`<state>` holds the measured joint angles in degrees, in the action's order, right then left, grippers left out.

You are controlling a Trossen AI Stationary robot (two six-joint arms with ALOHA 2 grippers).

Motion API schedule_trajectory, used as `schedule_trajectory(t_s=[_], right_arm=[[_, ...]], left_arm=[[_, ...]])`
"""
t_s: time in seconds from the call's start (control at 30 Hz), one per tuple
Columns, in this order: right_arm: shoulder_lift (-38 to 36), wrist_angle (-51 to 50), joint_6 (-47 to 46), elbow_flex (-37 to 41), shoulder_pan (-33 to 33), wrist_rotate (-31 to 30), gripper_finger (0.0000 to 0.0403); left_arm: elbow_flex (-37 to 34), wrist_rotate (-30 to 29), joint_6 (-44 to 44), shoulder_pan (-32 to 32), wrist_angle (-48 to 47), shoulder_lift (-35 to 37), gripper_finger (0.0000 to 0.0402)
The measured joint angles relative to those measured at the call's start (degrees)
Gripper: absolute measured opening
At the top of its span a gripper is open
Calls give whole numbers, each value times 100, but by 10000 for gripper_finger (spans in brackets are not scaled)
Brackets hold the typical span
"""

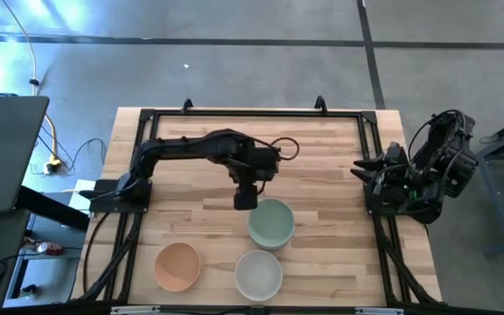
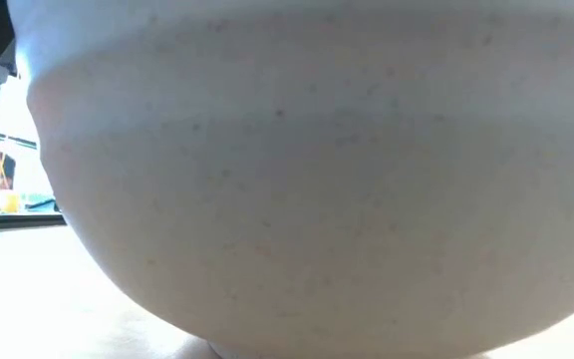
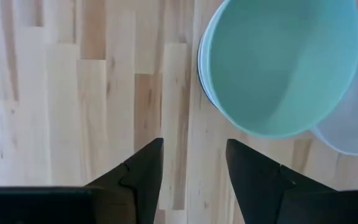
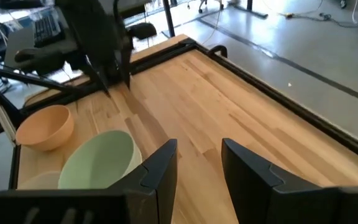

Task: Nest bowls inside each other
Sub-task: Stack the light orange bowl on top of the light blue bowl

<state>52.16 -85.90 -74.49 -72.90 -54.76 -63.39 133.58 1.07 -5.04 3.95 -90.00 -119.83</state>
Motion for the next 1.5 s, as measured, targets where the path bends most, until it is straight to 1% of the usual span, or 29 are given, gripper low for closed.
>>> schedule_trajectory(t_s=[0.23,0.37,0.5,0.7,0.87,1.13,1.33,1.5], right_arm=[[42,3,62,0,2,301,119],[92,-1,193,0,0,560,119],[143,3,398,0,0,694,119],[151,3,602,0,0,730,119],[146,3,661,0,0,729,119],[146,20,705,0,0,682,119],[146,48,705,0,1,681,119],[146,51,705,0,0,680,119]], left_arm=[[2,-5,-142,-313,0,460,165],[0,-40,-81,-580,-1,640,165],[2,-117,2,-847,-2,825,165],[0,-491,-64,-1238,122,1155,165],[0,-1085,-205,-1567,442,1482,165],[2,-1816,-570,-1929,427,1837,165],[0,-2201,-1116,-2198,-26,2016,165],[-23,-2212,-1383,-2422,5,2064,165]])
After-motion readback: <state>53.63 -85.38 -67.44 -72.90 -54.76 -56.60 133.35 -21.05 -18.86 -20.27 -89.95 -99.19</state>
